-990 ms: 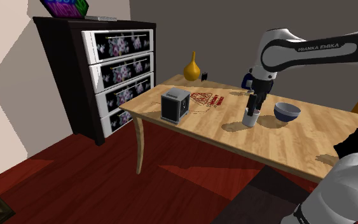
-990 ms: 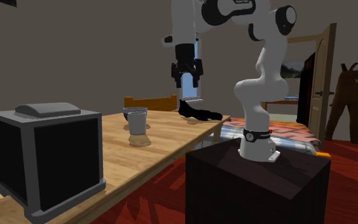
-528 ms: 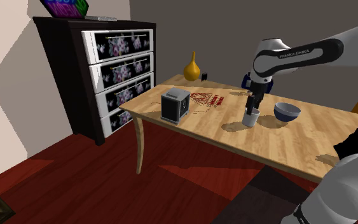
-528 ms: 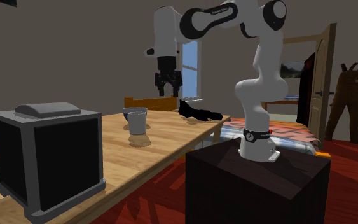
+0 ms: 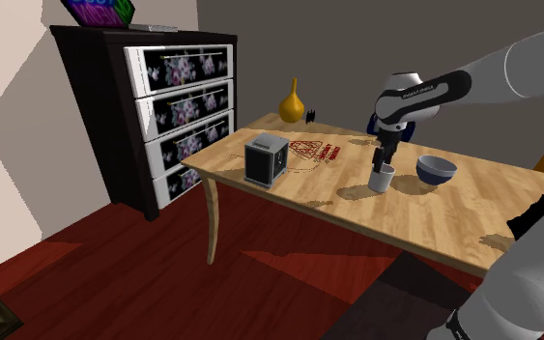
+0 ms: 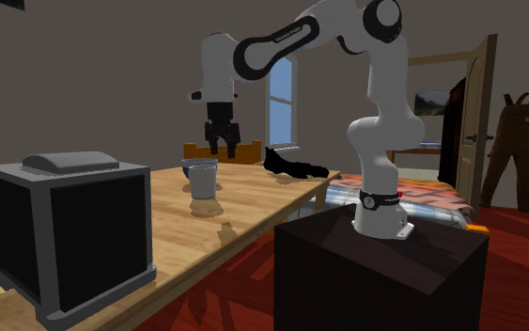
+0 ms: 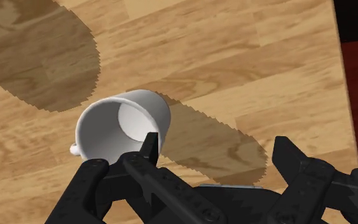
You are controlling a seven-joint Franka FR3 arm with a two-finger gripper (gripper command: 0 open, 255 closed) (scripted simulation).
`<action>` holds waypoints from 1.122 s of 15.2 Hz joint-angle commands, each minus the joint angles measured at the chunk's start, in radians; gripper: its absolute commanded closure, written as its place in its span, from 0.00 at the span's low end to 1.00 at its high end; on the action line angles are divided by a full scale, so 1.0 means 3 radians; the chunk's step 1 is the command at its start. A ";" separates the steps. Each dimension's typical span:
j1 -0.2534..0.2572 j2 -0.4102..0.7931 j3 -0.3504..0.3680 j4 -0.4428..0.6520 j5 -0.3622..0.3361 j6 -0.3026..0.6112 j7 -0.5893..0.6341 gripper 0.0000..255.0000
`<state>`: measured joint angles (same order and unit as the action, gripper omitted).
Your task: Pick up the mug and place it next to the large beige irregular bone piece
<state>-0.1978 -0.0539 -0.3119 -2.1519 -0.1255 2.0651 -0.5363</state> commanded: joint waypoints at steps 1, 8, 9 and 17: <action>-0.0041 0.0232 -0.0054 0.0176 0.0045 0.0076 -0.0116 0.00; -0.0123 0.0593 -0.0106 0.0304 0.0139 0.0325 -0.0273 0.00; -0.0126 0.0614 -0.0107 0.0282 0.0146 0.0368 -0.0278 0.00; -0.0137 0.0673 -0.0109 0.0230 0.0163 0.0476 -0.0291 0.00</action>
<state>-0.2389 0.1478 -0.3445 -2.0826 -0.0765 2.2076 -0.6236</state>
